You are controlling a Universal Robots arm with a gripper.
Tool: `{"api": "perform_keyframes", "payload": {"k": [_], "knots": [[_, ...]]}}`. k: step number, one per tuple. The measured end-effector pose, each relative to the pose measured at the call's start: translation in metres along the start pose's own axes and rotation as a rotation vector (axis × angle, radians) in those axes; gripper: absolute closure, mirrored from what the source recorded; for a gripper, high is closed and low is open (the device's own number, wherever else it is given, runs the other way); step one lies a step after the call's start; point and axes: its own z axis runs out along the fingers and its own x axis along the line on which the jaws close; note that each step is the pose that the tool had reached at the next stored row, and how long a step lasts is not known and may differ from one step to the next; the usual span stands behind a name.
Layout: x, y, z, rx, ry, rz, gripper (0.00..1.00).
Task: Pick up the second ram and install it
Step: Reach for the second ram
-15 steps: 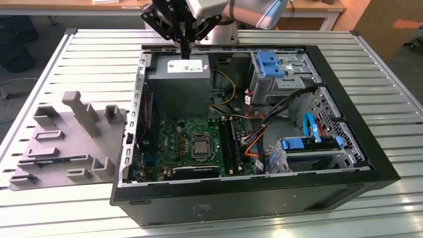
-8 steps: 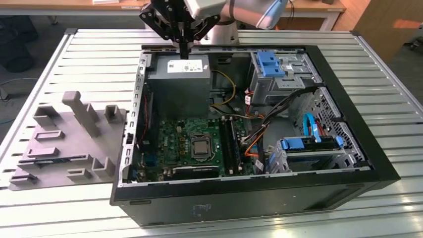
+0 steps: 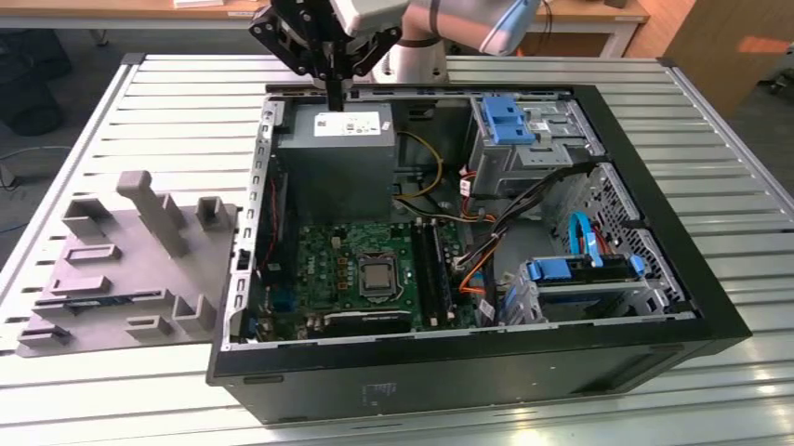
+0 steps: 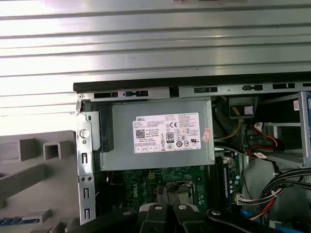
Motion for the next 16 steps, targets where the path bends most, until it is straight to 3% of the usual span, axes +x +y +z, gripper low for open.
{"api": "perform_keyframes", "payload": {"k": [16], "knots": [[0.0212, -0.0016, -0.0004, 0.0000, 0.0000, 0.000, 0.89]]}}
